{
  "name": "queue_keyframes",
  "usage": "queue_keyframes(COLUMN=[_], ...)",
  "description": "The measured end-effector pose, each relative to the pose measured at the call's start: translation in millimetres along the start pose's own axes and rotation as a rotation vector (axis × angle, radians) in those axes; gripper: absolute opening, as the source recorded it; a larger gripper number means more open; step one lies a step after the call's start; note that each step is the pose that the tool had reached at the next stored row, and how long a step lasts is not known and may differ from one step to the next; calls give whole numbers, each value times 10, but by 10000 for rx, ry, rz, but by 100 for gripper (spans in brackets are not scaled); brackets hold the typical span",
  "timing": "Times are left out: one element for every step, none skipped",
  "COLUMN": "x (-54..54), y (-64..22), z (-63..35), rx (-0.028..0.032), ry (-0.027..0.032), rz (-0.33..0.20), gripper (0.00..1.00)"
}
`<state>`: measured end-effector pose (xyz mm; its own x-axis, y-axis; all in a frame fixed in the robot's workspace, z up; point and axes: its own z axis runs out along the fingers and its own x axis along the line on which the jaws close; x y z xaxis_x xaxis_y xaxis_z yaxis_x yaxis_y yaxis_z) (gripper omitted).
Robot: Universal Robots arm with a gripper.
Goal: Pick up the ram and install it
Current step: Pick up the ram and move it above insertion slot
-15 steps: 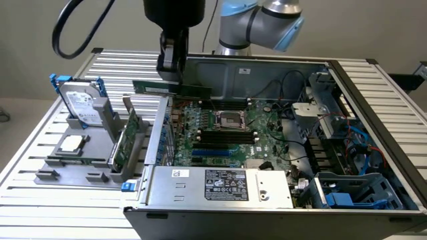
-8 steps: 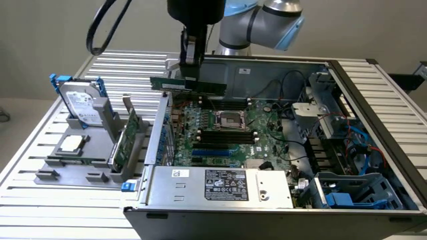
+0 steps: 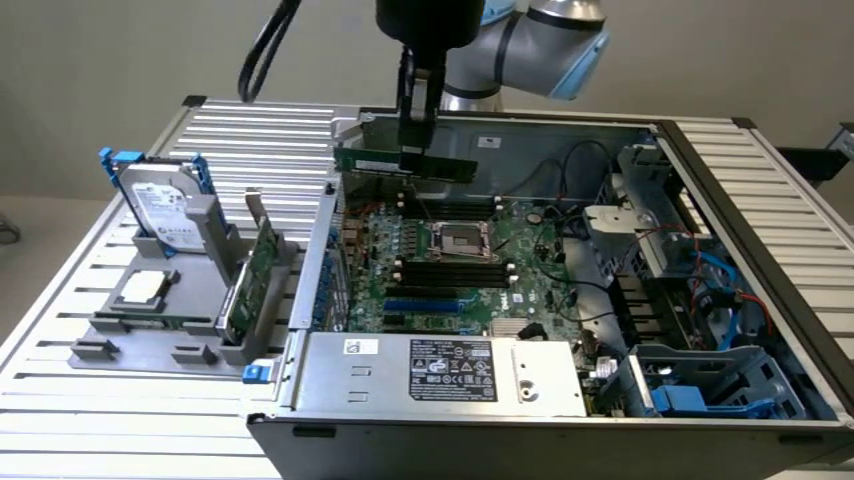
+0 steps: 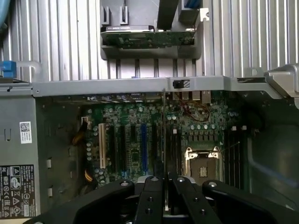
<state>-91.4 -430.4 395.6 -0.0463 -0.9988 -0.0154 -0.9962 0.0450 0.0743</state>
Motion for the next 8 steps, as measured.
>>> queue_keyframes(x=[-36, -72, -108, -143, -179, -217, -246, -264], y=[-17, -33, -50, -67, -85, -109, -139, -179], z=[13, 26, 39, 52, 64, 77, 88, 97], rx=[1, 2, 2, 3, 4, 5, 5, 6], ry=[15, 31, 48, 63, 78, 93, 95, 96], rz=[1, 1, 2, 3, 3, 4, 6, 6], gripper=[13, 13, 13, 13, 13, 13, 13, 13])
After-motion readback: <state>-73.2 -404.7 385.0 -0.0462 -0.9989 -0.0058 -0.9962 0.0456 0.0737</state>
